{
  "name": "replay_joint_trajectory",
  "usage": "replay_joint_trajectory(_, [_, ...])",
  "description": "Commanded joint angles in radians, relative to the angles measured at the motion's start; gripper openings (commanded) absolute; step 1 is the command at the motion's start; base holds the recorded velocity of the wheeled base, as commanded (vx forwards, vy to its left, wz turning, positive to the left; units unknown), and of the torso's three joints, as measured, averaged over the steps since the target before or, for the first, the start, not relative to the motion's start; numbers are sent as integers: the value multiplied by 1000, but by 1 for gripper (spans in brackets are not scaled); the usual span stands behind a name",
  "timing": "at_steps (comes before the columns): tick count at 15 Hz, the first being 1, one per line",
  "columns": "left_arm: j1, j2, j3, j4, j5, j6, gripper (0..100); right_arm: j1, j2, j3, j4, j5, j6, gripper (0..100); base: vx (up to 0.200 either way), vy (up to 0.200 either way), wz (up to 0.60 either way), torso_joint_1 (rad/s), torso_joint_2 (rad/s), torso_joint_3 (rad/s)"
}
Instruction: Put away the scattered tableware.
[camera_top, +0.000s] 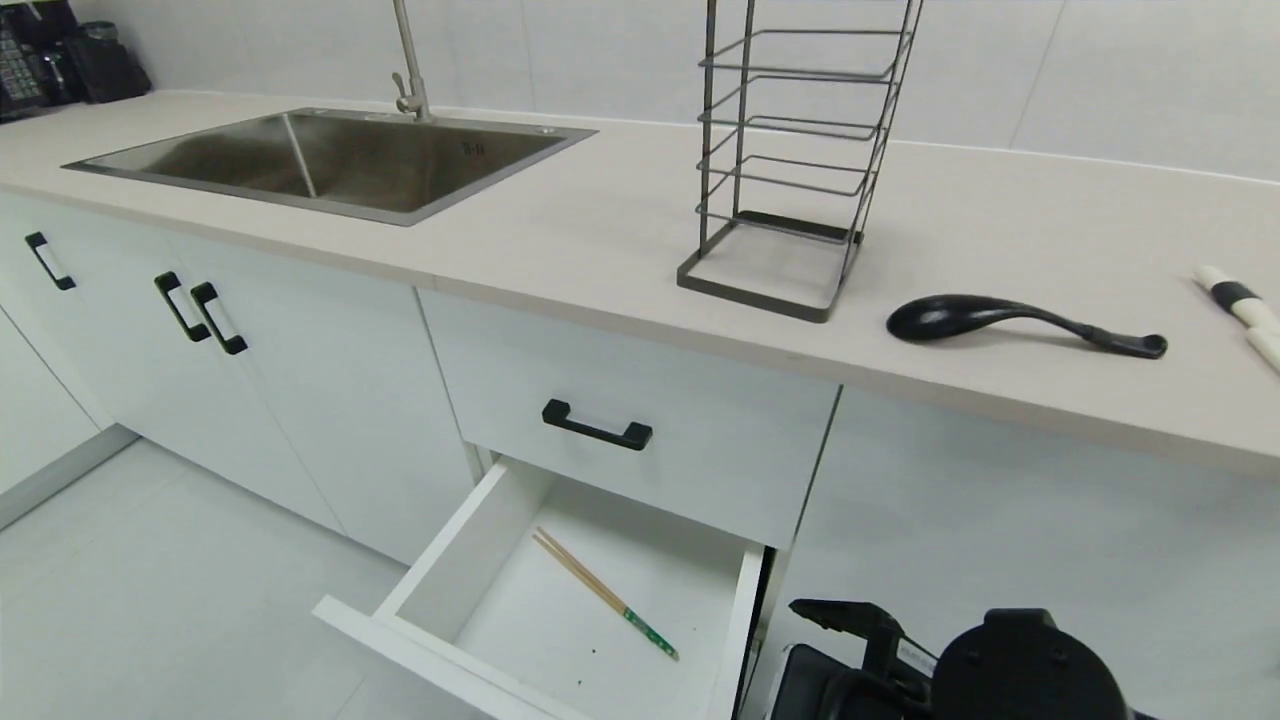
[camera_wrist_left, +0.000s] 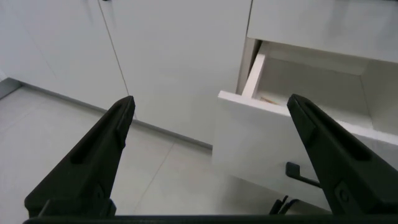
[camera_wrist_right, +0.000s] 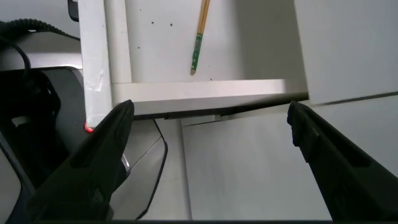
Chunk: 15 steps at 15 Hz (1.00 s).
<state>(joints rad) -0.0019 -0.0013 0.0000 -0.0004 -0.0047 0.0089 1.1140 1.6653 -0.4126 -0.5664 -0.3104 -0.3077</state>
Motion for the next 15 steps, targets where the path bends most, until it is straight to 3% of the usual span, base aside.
replay_joint_trajectory(1, [0,1,0,-1,0,0,100,4,-4,5,-1,1,2,100,0,0,0,203,-701,-207])
replay_joint_trajectory(9, [0,1,0,-1,0,0,100,17,11,5,-1,1,10,100,0,0,0,170,-535,-212])
replay_joint_trajectory(15, [0,1,0,-1,0,0,100,13,57,-20,-1,1,12,100,0,0,0,335,-498,-233])
